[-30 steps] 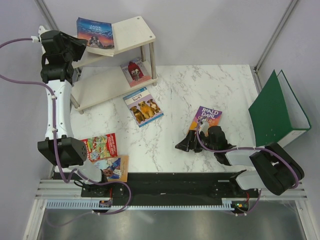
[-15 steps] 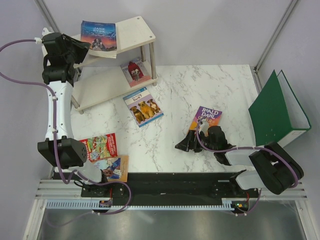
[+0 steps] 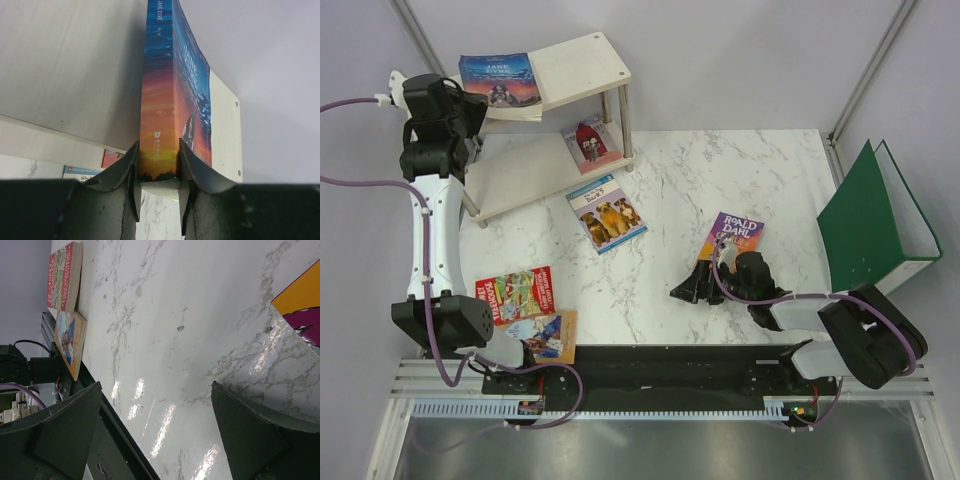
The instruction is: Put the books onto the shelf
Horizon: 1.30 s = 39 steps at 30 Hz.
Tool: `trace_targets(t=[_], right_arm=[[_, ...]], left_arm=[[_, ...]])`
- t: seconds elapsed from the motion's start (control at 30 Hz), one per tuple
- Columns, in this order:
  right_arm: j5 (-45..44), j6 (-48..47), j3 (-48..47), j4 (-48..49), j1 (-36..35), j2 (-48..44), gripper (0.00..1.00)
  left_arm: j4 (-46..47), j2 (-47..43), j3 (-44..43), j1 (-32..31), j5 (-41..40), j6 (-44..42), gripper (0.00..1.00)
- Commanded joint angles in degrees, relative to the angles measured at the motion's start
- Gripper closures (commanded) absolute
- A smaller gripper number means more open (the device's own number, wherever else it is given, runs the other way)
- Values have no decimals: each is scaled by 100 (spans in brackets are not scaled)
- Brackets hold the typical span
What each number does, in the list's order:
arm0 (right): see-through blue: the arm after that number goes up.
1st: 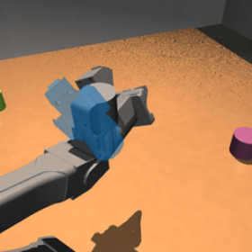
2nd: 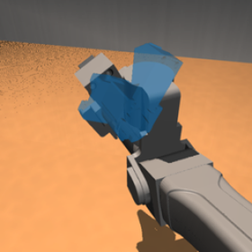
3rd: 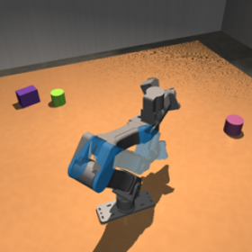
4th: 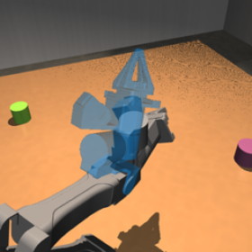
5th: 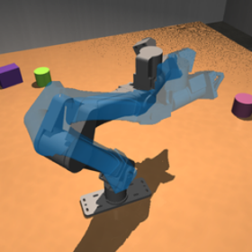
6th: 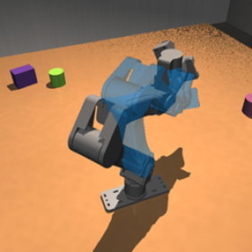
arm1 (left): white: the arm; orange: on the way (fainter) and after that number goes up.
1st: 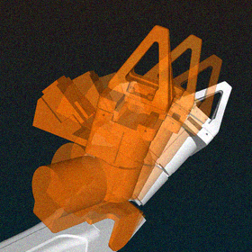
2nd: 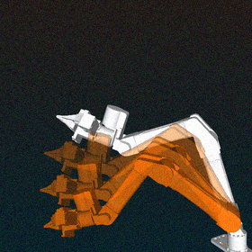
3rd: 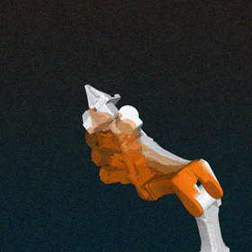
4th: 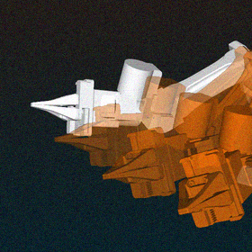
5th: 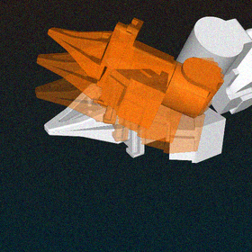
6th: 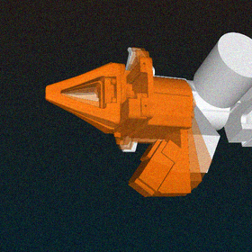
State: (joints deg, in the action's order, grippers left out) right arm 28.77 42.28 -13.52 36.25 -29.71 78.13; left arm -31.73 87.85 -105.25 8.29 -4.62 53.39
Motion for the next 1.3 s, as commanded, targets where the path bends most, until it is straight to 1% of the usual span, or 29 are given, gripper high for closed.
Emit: trace_targets(t=[0.0, 0.07, 0.27, 0.4, 0.47, 0.5, 0.53, 0.6, 0.63, 0.67, 0.7, 0.73, 0.77, 0.9, 1.07, 1.13, 1.2, 1.27], right_arm=[[-12, -45, 95, -312, 10, 115, 2], [5, -53, 86, -312, 10, 124, 2], [23, -45, 86, -303, 10, 142, 2], [14, -45, 86, -320, 10, 133, 2], [14, -45, 78, -312, 10, 141, 2], [14, -45, 86, -320, 1, 159, 2], [14, -45, 86, -320, 9, 168, 2], [14, -45, 69, -312, 10, 211, 2], [23, -45, 69, -311, 10, 212, 2], [32, -45, 60, -303, 10, 229, 2], [32, -45, 60, -303, 10, 247, 2], [32, -53, 42, -294, 10, 264, 2], [32, -53, 42, -294, 10, 264, 2], [41, -36, 51, -276, 10, 300, 2], [6, -45, 77, -329, 10, 142, 2], [-30, -62, 77, -381, 10, 89, 2], [-47, -62, 86, -399, 10, 54, 2], [-47, -71, 86, -417, 10, 45, 2]], left_arm=[[-53, -260, 48, 102, -979, 145, 98], [-18, -243, 66, 137, -971, 198, 98], [-18, 161, -188, 155, -558, 102, 98], [-35, 373, -338, 234, -189, 58, 92], [-44, 390, -329, 243, -74, 49, 87], [-44, 373, -294, 269, -39, 49, 83], [-44, 355, -277, 278, -39, 49, 75], [-53, 294, -224, 287, -91, 23, 62], [-53, 259, -215, 287, -152, 14, 51], [-44, 259, -215, 287, -153, -64, 47], [-53, 259, -250, 287, -136, -109, 41], [-53, 267, -285, 287, -48, -196, 13], [-62, 276, -303, 287, 5, -267, 0], [-167, 180, -251, 287, -99, -338, 0], [-246, -189, 65, 296, -890, -241, 0], [-229, -443, 154, 287, -1417, -188, 0], [-168, -532, 111, 287, -1786, -336, 0], [-159, -550, -117, 296, -1901, -713, 0]])
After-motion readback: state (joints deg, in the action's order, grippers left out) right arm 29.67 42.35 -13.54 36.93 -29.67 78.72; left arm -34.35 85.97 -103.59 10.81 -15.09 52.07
